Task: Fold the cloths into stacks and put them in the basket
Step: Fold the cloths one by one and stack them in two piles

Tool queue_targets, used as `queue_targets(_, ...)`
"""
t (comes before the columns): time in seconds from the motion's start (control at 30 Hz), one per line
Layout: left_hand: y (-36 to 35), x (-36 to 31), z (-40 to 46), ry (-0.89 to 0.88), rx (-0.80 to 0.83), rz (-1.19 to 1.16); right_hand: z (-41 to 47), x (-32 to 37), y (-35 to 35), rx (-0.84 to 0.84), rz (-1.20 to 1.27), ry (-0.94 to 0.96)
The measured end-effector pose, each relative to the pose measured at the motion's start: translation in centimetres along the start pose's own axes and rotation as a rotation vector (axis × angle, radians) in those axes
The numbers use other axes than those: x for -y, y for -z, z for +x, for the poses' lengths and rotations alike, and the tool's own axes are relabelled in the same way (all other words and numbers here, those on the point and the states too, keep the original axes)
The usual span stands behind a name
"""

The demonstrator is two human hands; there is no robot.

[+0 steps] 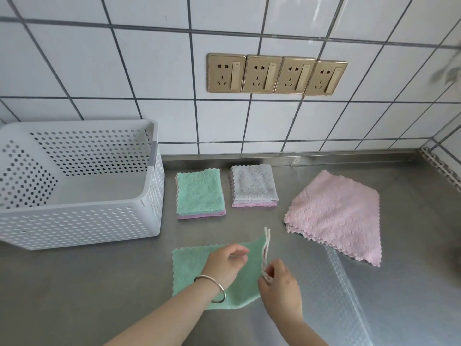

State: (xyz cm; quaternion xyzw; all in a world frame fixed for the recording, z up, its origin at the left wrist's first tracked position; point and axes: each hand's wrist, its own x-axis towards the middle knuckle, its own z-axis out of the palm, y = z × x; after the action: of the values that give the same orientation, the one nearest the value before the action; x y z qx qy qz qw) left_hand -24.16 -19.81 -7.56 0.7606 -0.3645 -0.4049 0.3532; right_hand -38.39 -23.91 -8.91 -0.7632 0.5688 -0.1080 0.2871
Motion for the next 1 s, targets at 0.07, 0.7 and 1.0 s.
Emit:
queue_targets(0.07, 0.0, -0.8, 0.1, 0.041, 0.008, -0.122, -0.4, 1.5, -0.6, -0.039, -0.011, 0.124)
queue_targets(0.7, 4.8, 2.9, -2.3, 0.242, -0.446, -0.065, -1.5, 3.1, -5.4, -0.013, -0.182, 0.806)
queue_targets(1.0, 6.7, 7.1, -2.9, 0.402, -0.51, -0.083, -1.3, 1.5, -8.0, 0.341, -0.438, 0.728)
